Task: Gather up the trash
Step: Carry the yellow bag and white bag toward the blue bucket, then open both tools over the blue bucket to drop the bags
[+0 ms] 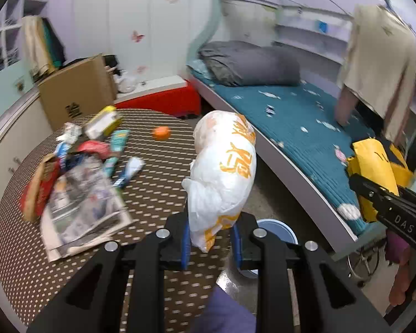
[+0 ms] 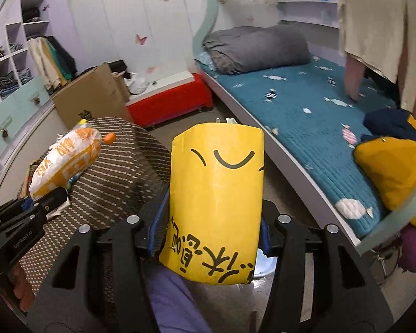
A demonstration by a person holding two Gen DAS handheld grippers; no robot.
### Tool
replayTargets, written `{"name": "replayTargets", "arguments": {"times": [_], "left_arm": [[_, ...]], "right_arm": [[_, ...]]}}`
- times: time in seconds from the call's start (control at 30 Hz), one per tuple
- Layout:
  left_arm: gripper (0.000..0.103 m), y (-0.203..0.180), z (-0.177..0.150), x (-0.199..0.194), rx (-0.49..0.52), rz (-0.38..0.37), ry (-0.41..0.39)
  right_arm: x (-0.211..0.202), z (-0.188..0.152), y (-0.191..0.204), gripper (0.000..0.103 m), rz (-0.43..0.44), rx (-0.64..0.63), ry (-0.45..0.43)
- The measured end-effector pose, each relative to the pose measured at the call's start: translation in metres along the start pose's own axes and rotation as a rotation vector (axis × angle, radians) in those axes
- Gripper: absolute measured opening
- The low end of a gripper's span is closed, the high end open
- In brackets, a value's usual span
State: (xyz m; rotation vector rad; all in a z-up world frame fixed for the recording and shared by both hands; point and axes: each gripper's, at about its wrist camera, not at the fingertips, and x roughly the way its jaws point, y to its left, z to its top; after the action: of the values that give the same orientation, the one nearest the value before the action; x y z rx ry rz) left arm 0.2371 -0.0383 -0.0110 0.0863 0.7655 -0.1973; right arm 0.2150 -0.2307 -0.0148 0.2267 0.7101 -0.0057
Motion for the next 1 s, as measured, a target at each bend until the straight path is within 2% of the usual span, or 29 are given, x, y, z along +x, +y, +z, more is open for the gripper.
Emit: {"name": "replayTargets", "arguments": {"times": [0.37,0.5,0.63,0.73,0.8,0.83,0.87,0.9,0.93,1.0], "left_arm": [[0.023,-0.076,-0.010,0.050,0.125,-0.065,0.135],[0.023,-0.102,-0.017,0.076,0.173,-0.071,0.202],[0.023,-0.128,-0.022,0.106,0.215,-0.118,0.293],[0.023,-0.148,-0.022,0.121,0.250,-0.135,0.311],[0.028,-0.160,-0.021,0.128,0.267,-0.139,0.308],[0.036,-0.164,-0.019,0.131,0.274,-0.141,0.301],[0.063,-0.167,-0.018,0.133,0.281,-0.132,0.291],[0.077,-0.170,-0.016,0.136,0.283,-0.119,0.268],[0.077,-0.171,-0.015,0.139,0.285,-0.113,0.244],[0.077,-0.169,-0.014,0.146,0.287,-0.097,0.256]], "right_arm": [[0.016,-0.024,-0.061,0.052,-0.088,0.083,0.082],[0.029,-0.033,-0.079,0.052,-0.117,0.112,0.122],[0.042,-0.043,-0.099,0.052,-0.155,0.145,0.162],[0.049,-0.047,-0.116,0.052,-0.191,0.181,0.180],[0.052,-0.049,-0.127,0.052,-0.196,0.211,0.188],[0.053,-0.049,-0.131,0.052,-0.199,0.220,0.191],[0.054,-0.051,-0.136,0.052,-0.208,0.234,0.195],[0.054,-0.051,-0.137,0.052,-0.211,0.238,0.197],[0.055,-0.052,-0.138,0.052,-0.213,0.242,0.200],[0.059,-0.054,-0.139,0.052,-0.211,0.245,0.212]]}}
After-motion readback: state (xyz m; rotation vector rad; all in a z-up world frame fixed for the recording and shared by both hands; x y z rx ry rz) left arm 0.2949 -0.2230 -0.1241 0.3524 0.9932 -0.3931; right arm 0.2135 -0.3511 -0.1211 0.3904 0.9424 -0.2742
